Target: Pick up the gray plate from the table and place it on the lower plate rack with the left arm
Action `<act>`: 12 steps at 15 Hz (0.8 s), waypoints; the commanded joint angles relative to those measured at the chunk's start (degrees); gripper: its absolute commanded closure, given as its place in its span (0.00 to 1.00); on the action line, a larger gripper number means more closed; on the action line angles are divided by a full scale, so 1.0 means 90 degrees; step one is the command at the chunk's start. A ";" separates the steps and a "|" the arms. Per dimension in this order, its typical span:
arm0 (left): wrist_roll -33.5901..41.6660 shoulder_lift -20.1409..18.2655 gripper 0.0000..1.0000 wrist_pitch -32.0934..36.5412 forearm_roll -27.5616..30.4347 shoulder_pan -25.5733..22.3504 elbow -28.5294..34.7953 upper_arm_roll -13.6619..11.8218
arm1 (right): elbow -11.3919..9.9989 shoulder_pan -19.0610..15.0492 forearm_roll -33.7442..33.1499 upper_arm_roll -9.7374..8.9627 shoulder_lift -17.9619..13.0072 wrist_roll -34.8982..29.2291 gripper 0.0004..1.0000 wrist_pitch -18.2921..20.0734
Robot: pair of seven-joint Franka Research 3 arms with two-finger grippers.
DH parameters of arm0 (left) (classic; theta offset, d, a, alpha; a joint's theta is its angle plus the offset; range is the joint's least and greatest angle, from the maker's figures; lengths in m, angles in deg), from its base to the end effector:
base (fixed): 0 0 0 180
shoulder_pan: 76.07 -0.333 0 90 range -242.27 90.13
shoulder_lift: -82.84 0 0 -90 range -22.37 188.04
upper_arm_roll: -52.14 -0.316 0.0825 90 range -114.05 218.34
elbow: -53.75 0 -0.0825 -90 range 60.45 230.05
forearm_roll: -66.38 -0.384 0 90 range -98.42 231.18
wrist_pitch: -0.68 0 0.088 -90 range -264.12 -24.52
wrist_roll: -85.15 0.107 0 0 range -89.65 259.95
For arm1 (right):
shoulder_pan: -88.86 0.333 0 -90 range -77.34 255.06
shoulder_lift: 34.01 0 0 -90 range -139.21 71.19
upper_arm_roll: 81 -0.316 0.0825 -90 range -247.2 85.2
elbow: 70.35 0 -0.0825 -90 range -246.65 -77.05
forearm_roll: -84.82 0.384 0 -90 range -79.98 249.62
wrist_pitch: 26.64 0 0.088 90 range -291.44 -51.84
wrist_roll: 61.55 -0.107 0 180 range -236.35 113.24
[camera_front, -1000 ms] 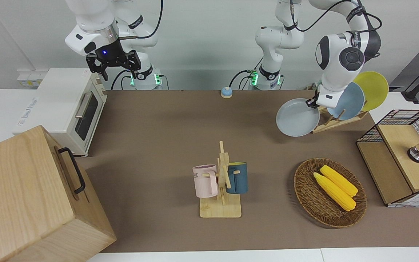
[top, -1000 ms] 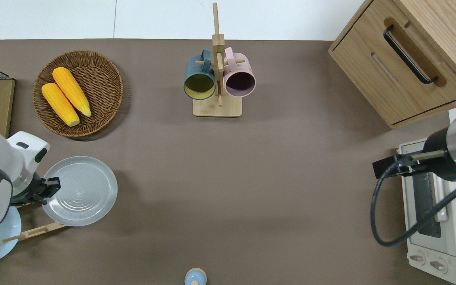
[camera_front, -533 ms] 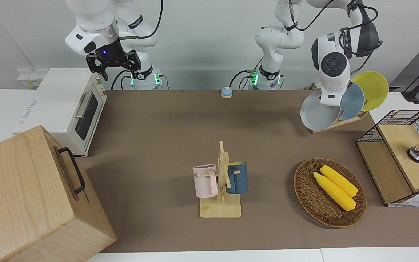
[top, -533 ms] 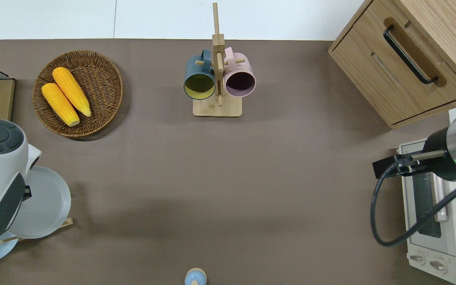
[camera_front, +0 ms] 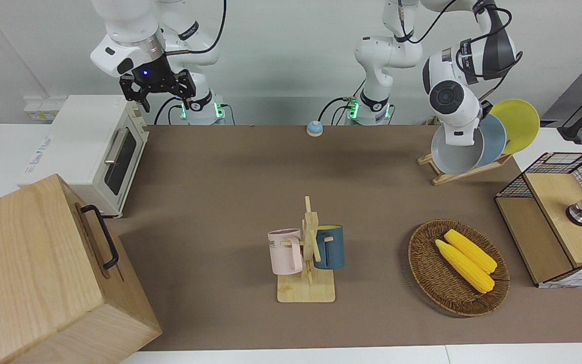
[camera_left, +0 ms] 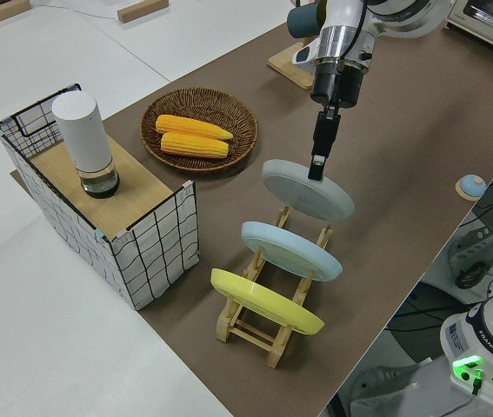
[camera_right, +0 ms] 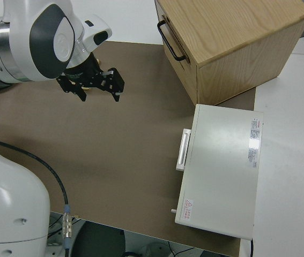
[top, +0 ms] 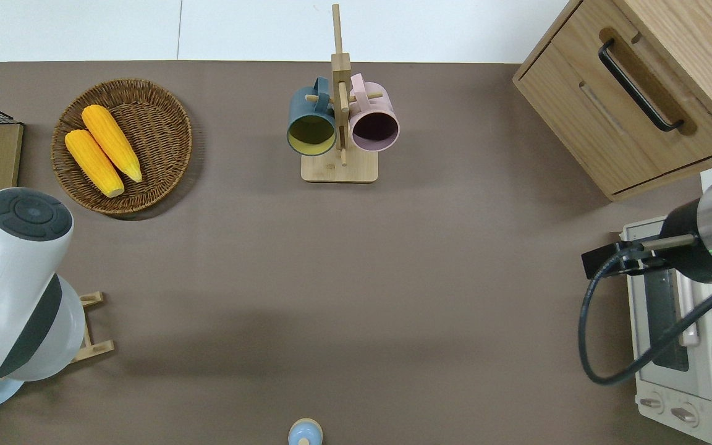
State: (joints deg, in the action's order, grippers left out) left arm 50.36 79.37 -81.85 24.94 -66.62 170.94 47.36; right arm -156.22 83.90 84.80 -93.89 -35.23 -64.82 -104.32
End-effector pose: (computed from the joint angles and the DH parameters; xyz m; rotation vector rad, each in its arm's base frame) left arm 0.4845 0.0391 0.4638 -2.2233 -0.4661 0.2997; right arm 0.5197 0.0739 0.6515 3.1163 0.1262 -0.1891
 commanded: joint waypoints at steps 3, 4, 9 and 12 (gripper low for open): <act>-0.0587 0.0180 1.00 0.0390 -0.0181 0.0063 0.0180 -0.0015 | 0.0038 -0.0094 0.0023 -0.0042 -0.0030 0.0021 0.01 0.0096; -0.0694 0.0180 1.00 0.0391 -0.0171 0.0053 0.0268 -0.0015 | 0.0038 -0.0084 0.0013 -0.0042 -0.0030 0.0021 0.01 0.0096; -0.0841 0.0277 1.00 0.0391 -0.0152 0.0053 0.0357 -0.0006 | 0.0038 -0.0094 0.0023 -0.0042 -0.0030 0.0021 0.01 0.0096; -0.0949 0.0297 0.98 0.0371 -0.0074 0.0063 0.0367 -0.0006 | 0.0038 -0.0084 0.0023 -0.0042 -0.0030 0.0021 0.01 0.0096</act>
State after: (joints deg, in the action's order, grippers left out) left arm 43.59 82.02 -79.28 24.80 -66.61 173.42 47.47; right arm -156.22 83.91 84.80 -93.89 -35.23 -64.82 -104.32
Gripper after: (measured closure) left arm 0.974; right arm 0.009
